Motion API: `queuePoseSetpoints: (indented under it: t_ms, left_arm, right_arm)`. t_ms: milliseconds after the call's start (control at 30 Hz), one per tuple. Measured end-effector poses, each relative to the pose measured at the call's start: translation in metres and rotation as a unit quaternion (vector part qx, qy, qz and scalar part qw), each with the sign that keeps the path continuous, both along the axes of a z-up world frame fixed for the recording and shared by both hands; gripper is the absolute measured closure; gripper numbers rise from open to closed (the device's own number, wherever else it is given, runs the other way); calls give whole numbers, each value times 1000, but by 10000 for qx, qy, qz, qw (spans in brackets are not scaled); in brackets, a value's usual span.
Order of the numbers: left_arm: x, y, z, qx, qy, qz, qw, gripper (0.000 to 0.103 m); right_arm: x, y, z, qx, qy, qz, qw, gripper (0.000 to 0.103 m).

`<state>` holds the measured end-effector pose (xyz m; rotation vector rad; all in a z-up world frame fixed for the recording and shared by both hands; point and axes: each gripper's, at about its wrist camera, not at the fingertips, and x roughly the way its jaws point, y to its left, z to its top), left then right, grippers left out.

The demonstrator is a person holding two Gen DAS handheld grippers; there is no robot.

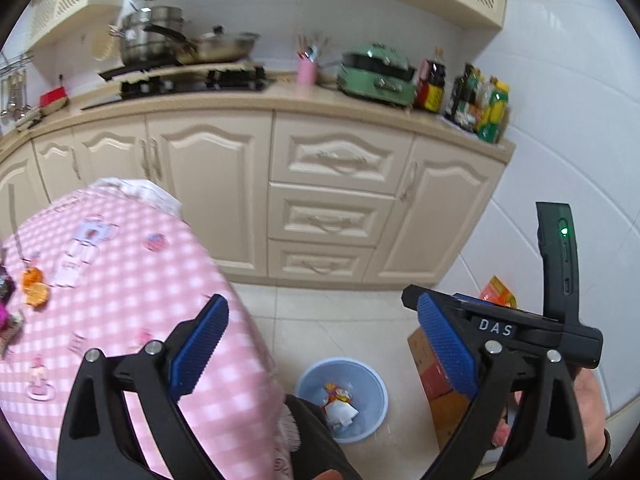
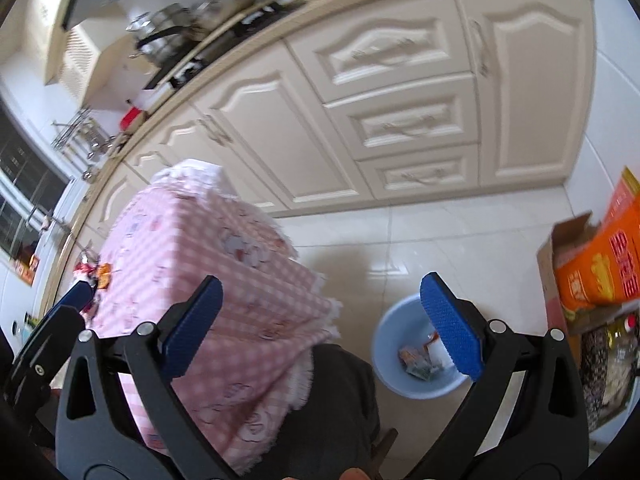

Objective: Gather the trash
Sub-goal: 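Return both grippers to the table toward the orange peels, then grasp the pink candy wrapper with the left gripper while the right gripper grasps the orange peel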

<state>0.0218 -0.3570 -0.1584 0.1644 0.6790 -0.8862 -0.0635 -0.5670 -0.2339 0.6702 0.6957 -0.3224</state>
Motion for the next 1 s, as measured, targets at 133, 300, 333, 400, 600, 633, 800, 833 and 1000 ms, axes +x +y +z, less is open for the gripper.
queuePoseSetpoints:
  t_ms: [133, 300, 333, 400, 600, 633, 800, 833, 1000]
  left_arm:
    - [6, 28, 21, -162, -220, 255, 9993, 8]
    - [16, 66, 46, -403, -416, 564, 9967, 8]
    - [18, 73, 50, -430, -459, 620, 9961, 8]
    - [22, 87, 58, -487, -537, 723, 9947, 7]
    - [29, 143, 75, -681, -892, 1228, 9861, 7]
    - [31, 155, 78, -693, -990, 1374, 9831, 7]
    - [46, 208, 76, -527, -1297, 1931, 9711, 5]
    - [51, 215, 76, -468, -1273, 1991, 9706, 5]
    - [81, 253, 64, -163, -1167, 2296, 9661, 5]
  right_arm:
    - [18, 23, 23, -152, -175, 298, 9993, 6]
    - [40, 55, 49, -344, -371, 652, 9966, 6]
    - [45, 62, 54, -376, -411, 728, 9958, 6]
    - [54, 77, 63, -439, -481, 870, 9941, 6]
    - [83, 129, 90, -722, -665, 1413, 9851, 6]
    - [88, 137, 92, -754, -674, 1490, 9836, 6]
    - [125, 183, 99, -927, -524, 1948, 9750, 6]
    - [134, 193, 100, -947, -493, 2062, 9727, 6]
    - [175, 236, 102, -1071, -326, 2547, 9605, 6]
